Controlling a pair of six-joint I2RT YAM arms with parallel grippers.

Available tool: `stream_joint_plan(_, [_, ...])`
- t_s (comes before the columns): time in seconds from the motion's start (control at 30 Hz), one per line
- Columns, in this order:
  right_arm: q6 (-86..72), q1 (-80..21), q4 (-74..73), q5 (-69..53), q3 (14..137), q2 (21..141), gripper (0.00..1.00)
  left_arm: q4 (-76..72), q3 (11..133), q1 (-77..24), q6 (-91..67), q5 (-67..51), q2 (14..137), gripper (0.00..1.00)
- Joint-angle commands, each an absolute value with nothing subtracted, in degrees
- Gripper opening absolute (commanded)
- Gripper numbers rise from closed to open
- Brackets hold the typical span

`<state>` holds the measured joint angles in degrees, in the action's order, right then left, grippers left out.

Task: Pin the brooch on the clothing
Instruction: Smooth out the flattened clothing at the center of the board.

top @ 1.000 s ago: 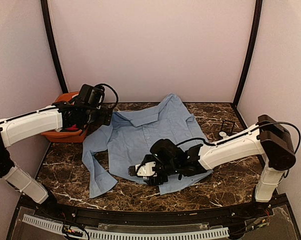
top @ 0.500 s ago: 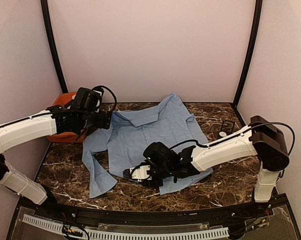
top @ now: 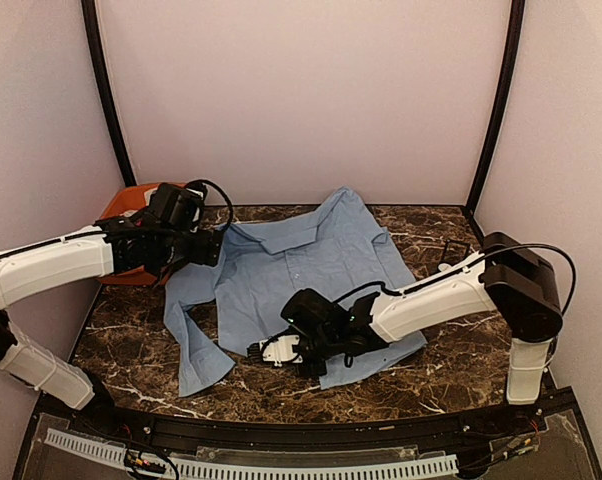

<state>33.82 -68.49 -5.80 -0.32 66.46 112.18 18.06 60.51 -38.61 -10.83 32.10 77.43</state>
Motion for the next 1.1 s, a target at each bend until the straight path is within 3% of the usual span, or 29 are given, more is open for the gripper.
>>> stream_joint_plan(0.0, [33.94, -67.98, -9.98, -2.97, 69.24, 109.64, 0.0, 18.6, 59.83, -39.18, -11.13, 31.61, 74.89, 0.99])
stream_joint_plan(0.37, [33.93, -64.08, -32.77, -26.4, 74.15, 86.74, 0.0, 19.4, 60.12, -39.35, -10.23, 29.39, 71.84, 0.99])
stream_joint_plan(0.63, [33.29, -63.5, -33.39, -23.31, 71.45, 93.89, 0.0, 19.54, 59.85, -39.48, -9.63, 29.19, 73.02, 0.99])
stream_joint_plan(0.7, [33.9, -63.68, -34.98, -23.84, 72.09, 97.03, 0.09, 19.59, 59.58, -39.66, -9.48, 29.38, 73.31, 0.99])
stream_joint_plan(0.83, [35.25, -63.66, -38.14, -23.07, 73.85, 98.03, 0.45, 19.65, 59.37, -39.81, -8.66, 29.86, 73.83, 0.99])
stream_joint_plan(1.07, [32.55, -55.37, -27.7, -19.12, 73.63, 90.69, 0.63, 21.12, 62.82, -41.62, -4.12, 31.24, 80.69, 0.99])
